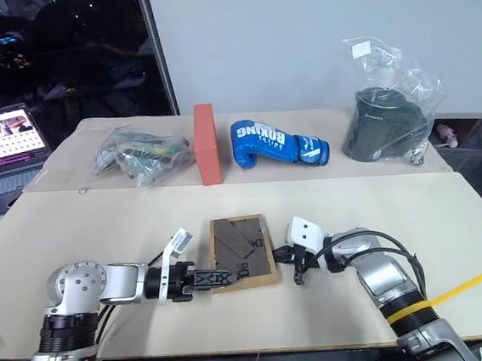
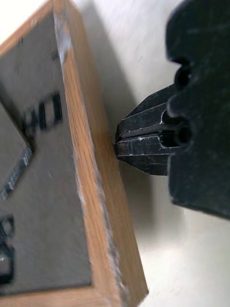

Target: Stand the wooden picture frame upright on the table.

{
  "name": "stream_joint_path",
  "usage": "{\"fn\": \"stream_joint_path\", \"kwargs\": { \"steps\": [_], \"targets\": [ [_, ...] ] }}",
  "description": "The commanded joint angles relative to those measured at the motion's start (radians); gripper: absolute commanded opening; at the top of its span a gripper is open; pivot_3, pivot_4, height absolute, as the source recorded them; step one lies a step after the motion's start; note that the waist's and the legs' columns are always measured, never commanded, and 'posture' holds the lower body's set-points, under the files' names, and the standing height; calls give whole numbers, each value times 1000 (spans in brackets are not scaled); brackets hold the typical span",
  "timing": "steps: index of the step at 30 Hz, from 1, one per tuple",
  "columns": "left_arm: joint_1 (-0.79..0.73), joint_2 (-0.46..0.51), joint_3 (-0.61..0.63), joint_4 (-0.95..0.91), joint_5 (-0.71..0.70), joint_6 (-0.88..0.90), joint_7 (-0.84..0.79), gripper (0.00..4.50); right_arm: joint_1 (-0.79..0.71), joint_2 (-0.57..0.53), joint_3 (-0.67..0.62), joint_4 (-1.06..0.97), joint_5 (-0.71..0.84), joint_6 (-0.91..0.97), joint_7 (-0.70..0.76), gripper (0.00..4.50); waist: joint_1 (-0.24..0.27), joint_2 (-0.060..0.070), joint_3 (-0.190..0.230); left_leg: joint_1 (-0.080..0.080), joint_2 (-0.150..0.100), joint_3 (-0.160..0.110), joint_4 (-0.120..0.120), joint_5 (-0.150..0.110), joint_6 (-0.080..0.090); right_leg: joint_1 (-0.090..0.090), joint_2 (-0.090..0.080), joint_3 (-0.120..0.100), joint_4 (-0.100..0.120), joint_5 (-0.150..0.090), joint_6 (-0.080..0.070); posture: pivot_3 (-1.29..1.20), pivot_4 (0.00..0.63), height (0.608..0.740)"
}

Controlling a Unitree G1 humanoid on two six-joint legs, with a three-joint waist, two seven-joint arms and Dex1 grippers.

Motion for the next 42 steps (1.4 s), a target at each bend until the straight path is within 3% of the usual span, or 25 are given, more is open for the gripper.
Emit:
{"fn": "stream_joint_path", "kwargs": {
  "steps": [1, 3, 6, 13, 14, 22, 26, 31, 36, 42],
  "targets": [
    [0, -20, 38, 32, -34, 14, 53, 4469, 10, -5, -13, -47, 22, 14, -6, 0, 0, 0, 0, 0, 0, 0, 0, 0, 0, 0, 0, 0, 0, 0, 0, 0, 150, 730],
    [0, -20, 83, 49, -65, 14, 75, 4469, 15, -11, -17, -48, 18, 16, -7, 0, -1, 0, 0, 0, 0, -1, 0, 0, 0, 0, 0, 0, 0, 0, 0, 0, 150, 730],
    [-10, -22, 136, 82, -94, 14, 109, 3806, 18, -15, -19, -47, 16, 16, -8, 0, -6, 0, 0, 0, 0, -1, 0, 0, 0, 0, 0, -1, 0, 0, 0, 0, 150, 730],
    [-48, -54, 191, 127, -142, 14, 161, 1317, 14, -18, -29, -56, 24, 28, -12, 0, -8, 0, 0, 0, 0, -3, 0, 0, 0, 0, 0, -2, 1, 0, 0, 0, 150, 730],
    [-52, -55, 195, 128, -158, 14, 168, 1134, 15, -28, -39, -63, 34, 37, -3, 0, -9, 0, 0, -1, 0, -3, 0, 0, 0, 0, 0, -2, 1, 0, 0, 0, 150, 730],
    [-113, 45, 179, 98, -94, -3, 138, 1135, -72, -145, -247, -85, 284, 306, 63, 0, -9, 0, 0, -3, -1, -4, 0, 1, -1, -2, 0, -3, 0, 0, 0, 0, 150, 730],
    [-125, 89, 114, 90, -34, -48, 89, 1135, -178, -126, -283, -145, 431, 508, 53, 1075, -13, 0, 0, -2, -1, -5, -2, 1, -1, -2, 0, -3, 0, 0, -1, 0, 150, 730],
    [-120, 107, 82, 42, -24, -44, 41, 1135, -268, -29, -200, -120, 398, 570, -38, 2919, -9, 0, 0, -3, -1, -6, -2, 1, -1, -2, 0, -5, -1, 0, -1, 0, 150, 730],
    [-108, 112, 92, 10, -23, -38, 30, 1135, -337, 86, -96, 44, 338, 519, -39, 4480, -9, 0, 0, -5, -1, -6, -2, 1, -1, -3, 0, -6, -1, 1, -4, 0, 150, 730],
    [-106, 109, 112, -2, -13, -35, 36, 1135, -328, 132, -26, 16, 356, 495, 57, 4480, -9, 0, 1, -9, -1, -8, -2, 1, -1, -6, 0, -9, 0, 2, -5, 0, 150, 730]
  ]
}}
